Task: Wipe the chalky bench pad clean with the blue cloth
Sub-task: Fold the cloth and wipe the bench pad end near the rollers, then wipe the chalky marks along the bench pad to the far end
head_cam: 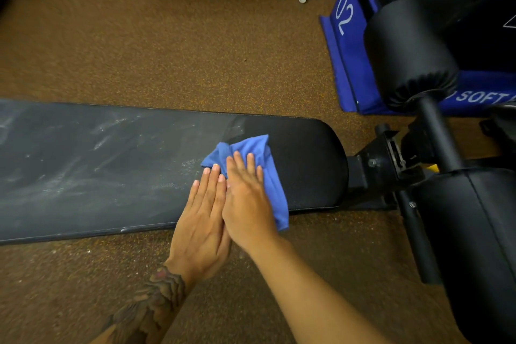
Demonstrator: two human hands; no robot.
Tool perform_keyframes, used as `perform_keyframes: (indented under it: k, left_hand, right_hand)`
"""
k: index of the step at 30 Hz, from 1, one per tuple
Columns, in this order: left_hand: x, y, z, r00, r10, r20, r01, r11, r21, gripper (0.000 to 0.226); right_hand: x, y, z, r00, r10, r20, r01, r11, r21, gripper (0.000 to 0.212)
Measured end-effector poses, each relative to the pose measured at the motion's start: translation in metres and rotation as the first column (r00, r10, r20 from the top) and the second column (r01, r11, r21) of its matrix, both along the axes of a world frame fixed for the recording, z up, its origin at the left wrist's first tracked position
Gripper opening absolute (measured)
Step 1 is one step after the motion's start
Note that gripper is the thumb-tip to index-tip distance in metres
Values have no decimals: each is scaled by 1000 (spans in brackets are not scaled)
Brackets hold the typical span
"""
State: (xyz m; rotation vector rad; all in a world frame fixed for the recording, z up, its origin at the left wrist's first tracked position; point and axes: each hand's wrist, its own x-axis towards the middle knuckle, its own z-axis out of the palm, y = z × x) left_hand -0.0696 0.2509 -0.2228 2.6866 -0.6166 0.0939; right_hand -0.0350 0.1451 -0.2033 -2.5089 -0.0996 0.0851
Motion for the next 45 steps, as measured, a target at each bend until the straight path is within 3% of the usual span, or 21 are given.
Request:
perform_keyframes:
  k: [3, 5, 8, 11, 12, 13, 16, 18, 21, 24, 31, 37, 45]
  left_hand:
    - [1, 7, 2, 999, -41, -21, 38, 994, -107, 60]
    - [1, 7, 5, 998, -36, -50, 26, 981, -190, 59]
    - [-3, 9, 14, 997, -5, -81, -22, 946, -324, 61]
    - [-10, 11, 30, 994, 91, -59, -106, 918, -382, 63]
    - [-14, 6, 37, 993, 109, -37, -115, 925, -362, 63]
    - [-17, -2, 43, 994, 111, -16, -110, 943, -314, 63]
    - [-18, -42, 43, 997, 81, -1, -81, 996, -40, 64]
    - [-11, -63, 31, 994, 104, -33, -97, 979, 178, 64]
    - [1, -71, 15, 984, 153, -86, -117, 938, 326, 65]
    - [13, -62, 12, 988, 124, -96, -84, 936, 343, 62]
    - [16, -8, 11, 999, 41, -32, -27, 933, 359, 56]
    - [42, -36, 15, 993, -100, -62, 117, 907, 404, 57]
    - [126, -54, 25, 994, -34, -108, 78, 899, 430, 72]
  right_hand:
    - [-6, 5, 0, 999, -17, -34, 17, 1000, 8, 69]
    - [-5, 5, 1, 997, -13, -74, 14, 1000, 24, 57]
    - [0, -2, 12, 984, 3, -180, 41, 970, 238, 53]
    - [-3, -18, 33, 954, -82, -289, 249, 755, 607, 54]
    - [-9, -25, 39, 955, -125, -269, 277, 704, 654, 55]
    - [-18, -33, 45, 962, -167, -216, 269, 715, 645, 57]
    - [-55, -60, 43, 981, -194, -21, 185, 886, 426, 63]
    - [-75, -77, 31, 986, -152, 63, 135, 968, 211, 65]
    - [-92, -92, 10, 997, -53, 47, 56, 996, -65, 68]
    - [-98, -96, -4, 1000, 28, -15, -30, 971, -239, 71]
    - [-100, -92, -9, 998, 47, -39, -58, 931, -361, 78]
    - [-100, -94, -11, 997, 62, -41, -73, 924, -375, 80]
    - [-100, -89, -11, 998, 39, -48, -56, 904, -424, 82]
